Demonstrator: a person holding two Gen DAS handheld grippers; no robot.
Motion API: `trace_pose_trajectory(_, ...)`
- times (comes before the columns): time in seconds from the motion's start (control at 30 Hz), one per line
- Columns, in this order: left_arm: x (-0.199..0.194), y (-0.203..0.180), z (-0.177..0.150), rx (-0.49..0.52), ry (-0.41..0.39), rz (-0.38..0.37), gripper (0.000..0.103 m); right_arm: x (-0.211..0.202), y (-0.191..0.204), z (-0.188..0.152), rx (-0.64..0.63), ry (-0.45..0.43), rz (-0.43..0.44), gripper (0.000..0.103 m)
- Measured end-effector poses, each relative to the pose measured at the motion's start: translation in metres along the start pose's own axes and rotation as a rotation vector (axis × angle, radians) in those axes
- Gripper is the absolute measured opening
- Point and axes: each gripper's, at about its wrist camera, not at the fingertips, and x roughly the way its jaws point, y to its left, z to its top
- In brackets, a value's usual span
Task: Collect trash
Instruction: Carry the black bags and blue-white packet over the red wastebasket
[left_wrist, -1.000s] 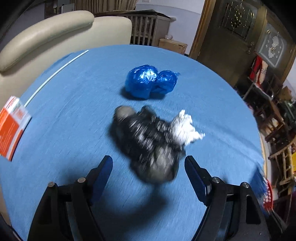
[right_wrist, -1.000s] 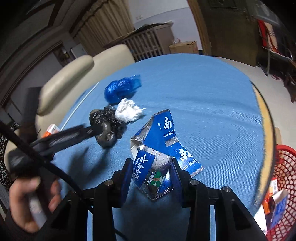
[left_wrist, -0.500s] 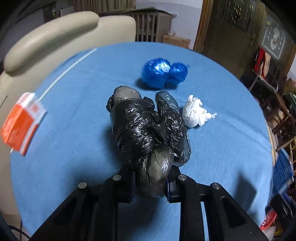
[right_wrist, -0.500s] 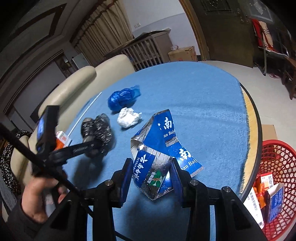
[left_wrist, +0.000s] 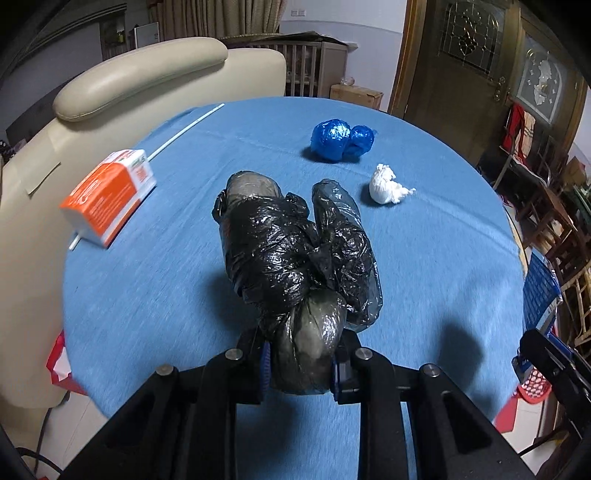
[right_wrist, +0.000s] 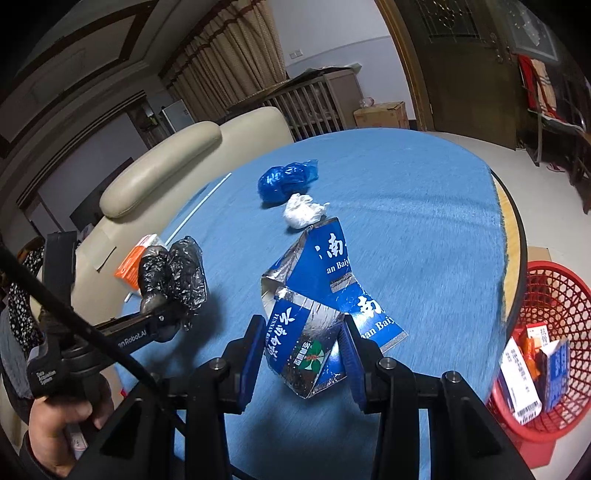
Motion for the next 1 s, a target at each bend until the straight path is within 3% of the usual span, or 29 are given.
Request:
trace_pose_trajectory(0.3, -0.03, 0.001, -0.011, 0.007, -0.051, -0.004, 0.026, -0.021, 0.015, -0.005, -0.032, -0.037, -0.004, 0.043)
trace_pose_trajectory(1.0, -0.023, -0.024, -0.013, 0.084, -0.043, 0.035, 0.026, -0.025, -0.007, -0.013, 0.033, -0.045, 0.012, 0.043)
